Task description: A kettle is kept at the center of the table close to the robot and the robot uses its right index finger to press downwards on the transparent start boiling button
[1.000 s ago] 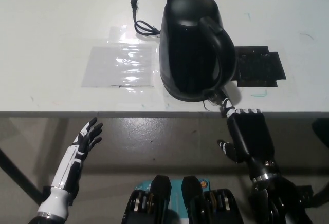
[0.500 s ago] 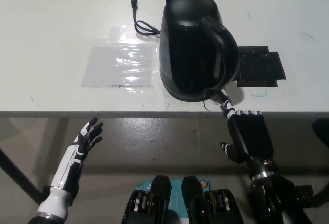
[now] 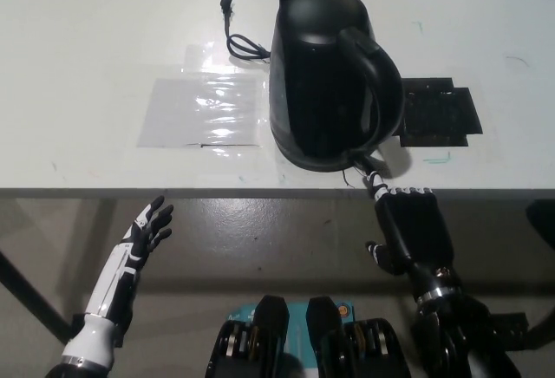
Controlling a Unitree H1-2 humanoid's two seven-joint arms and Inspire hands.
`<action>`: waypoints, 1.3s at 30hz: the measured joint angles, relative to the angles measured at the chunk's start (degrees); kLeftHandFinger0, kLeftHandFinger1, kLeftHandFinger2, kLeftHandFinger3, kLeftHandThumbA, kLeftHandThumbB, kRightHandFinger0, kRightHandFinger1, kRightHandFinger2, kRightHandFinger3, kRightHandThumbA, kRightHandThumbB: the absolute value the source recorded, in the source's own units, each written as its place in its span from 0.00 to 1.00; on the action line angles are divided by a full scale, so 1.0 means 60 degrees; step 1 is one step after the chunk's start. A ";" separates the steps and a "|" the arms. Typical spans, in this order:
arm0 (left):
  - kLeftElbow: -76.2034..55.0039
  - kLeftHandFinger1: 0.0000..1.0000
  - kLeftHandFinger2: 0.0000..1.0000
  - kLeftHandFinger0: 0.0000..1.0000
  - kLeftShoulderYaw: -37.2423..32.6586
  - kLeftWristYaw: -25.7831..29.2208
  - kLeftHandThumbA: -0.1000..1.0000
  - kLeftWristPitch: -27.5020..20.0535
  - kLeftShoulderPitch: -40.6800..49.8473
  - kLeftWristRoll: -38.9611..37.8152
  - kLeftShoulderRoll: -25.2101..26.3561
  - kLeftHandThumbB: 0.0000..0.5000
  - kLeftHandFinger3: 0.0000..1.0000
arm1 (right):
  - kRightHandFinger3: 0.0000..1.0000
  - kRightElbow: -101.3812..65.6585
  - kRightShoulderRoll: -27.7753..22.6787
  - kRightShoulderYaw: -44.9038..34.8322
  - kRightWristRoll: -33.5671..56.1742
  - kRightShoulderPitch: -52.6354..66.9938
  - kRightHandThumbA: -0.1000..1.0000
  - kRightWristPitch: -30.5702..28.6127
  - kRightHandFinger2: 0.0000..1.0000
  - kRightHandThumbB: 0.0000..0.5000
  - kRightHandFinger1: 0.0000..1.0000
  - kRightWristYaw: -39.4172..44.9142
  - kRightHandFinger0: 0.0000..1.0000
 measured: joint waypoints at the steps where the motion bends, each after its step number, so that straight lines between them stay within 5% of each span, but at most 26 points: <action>1: 0.0000 1.00 1.00 1.00 0.0000 -0.0005 1.00 0.0000 -0.0012 0.0000 0.0003 0.64 1.00 | 1.00 0.0046 -0.0004 0.0001 0.0003 -0.0021 1.00 0.0006 0.04 0.50 0.00 0.0000 0.00; 39: -0.0021 1.00 1.00 1.00 -0.0001 -0.0025 1.00 0.0006 -0.0103 -0.0005 0.0041 0.63 1.00 | 1.00 0.0832 -0.0137 0.0001 0.0253 -0.0411 1.00 0.0088 0.05 0.53 0.00 -0.0004 0.00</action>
